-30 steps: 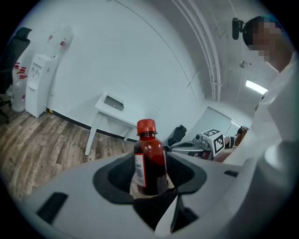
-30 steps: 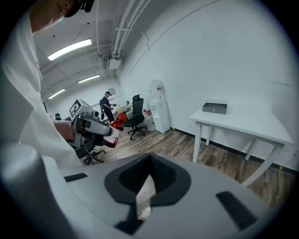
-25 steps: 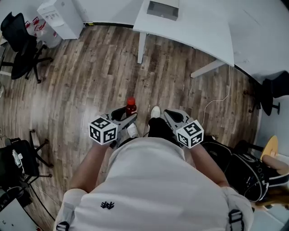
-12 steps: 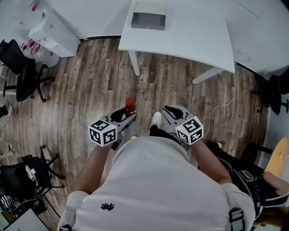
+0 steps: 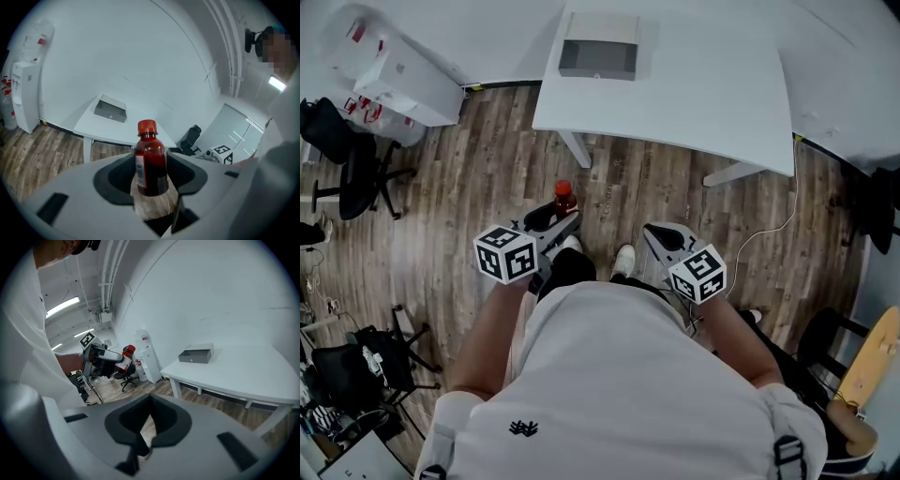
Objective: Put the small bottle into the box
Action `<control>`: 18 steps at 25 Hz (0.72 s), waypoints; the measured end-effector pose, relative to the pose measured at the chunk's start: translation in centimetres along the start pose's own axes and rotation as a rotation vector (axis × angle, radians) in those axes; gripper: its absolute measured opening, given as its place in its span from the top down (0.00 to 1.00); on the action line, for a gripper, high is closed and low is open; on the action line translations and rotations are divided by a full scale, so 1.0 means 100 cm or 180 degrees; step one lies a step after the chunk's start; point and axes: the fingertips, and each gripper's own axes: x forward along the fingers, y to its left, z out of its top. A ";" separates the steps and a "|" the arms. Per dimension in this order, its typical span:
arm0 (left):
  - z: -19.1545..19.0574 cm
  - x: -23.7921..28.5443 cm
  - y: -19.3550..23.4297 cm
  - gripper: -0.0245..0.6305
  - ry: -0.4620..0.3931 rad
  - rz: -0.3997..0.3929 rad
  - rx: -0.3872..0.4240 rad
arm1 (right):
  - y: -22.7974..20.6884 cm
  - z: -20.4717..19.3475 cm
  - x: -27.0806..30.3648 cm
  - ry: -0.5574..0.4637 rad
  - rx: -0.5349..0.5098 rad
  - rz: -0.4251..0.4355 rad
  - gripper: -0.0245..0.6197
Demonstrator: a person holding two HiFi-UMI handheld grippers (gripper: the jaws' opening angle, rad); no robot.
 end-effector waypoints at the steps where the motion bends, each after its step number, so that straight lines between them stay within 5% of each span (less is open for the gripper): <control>1: 0.008 0.005 0.007 0.63 0.0006 0.0003 -0.0006 | -0.005 0.003 0.004 0.0008 0.0017 -0.0029 0.95; 18: 0.146 0.116 0.123 0.64 0.0314 -0.0425 0.0104 | -0.076 0.085 0.072 -0.0113 0.0502 -0.0891 0.95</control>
